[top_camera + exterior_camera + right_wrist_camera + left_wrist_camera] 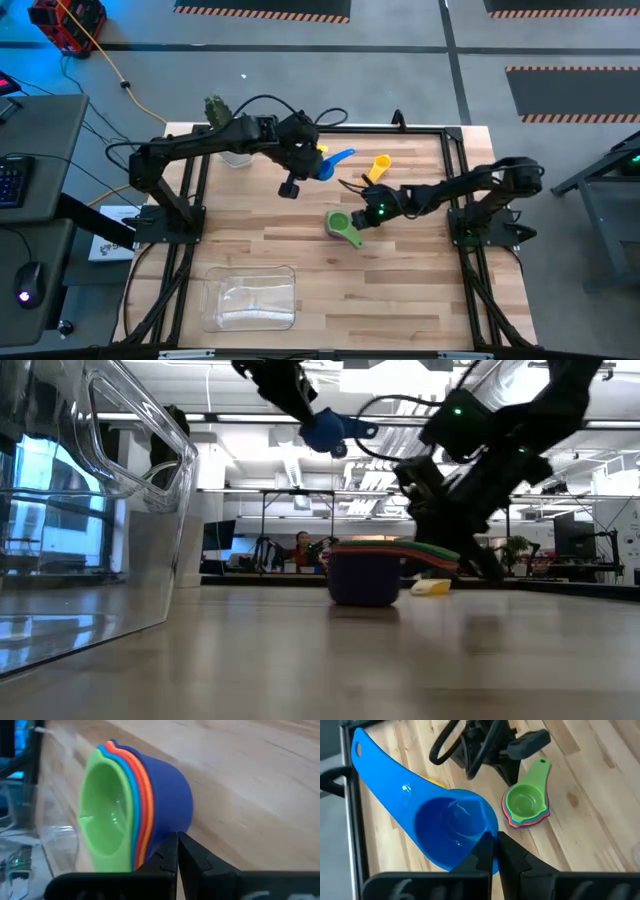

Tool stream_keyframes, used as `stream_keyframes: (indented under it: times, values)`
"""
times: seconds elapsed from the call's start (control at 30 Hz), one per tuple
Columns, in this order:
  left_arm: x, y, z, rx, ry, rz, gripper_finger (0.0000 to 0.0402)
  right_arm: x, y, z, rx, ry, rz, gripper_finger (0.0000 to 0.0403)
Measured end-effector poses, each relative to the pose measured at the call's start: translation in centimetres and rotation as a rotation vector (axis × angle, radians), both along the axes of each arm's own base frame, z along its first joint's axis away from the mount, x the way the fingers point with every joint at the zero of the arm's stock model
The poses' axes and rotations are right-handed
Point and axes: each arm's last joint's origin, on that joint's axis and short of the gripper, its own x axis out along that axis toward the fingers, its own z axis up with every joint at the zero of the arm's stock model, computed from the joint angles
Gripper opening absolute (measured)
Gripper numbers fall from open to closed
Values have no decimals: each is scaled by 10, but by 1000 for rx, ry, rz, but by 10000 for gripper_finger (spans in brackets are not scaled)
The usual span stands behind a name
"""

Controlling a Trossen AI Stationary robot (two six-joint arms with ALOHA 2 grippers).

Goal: Nest measuring cups in basket
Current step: Stack the blue measuring cup on top of the green measuring cup

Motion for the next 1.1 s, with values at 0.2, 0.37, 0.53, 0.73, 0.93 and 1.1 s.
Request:
stream_keyframes:
  times: [0.2,0.37,0.53,0.73,0.93,1.1]
  values:
    - [-17,-3,-3,-46,27,15,1,16,-4,11,-31,-48,85,0]
    - [-44,-11,-7,-66,13,24,1,-2,-21,22,-37,-17,68,0]
    - [-54,-21,-16,29,-10,-90,1,-39,-37,40,-53,-2,16,0]
    - [-25,-39,-39,320,0,-415,1,-77,-47,69,-118,-76,-66,0]
    - [8,-57,-79,481,44,-745,1,-105,-52,87,-202,-86,-185,0]
    - [27,-64,-109,607,73,-946,7,-116,-54,91,-209,-73,-229,0]
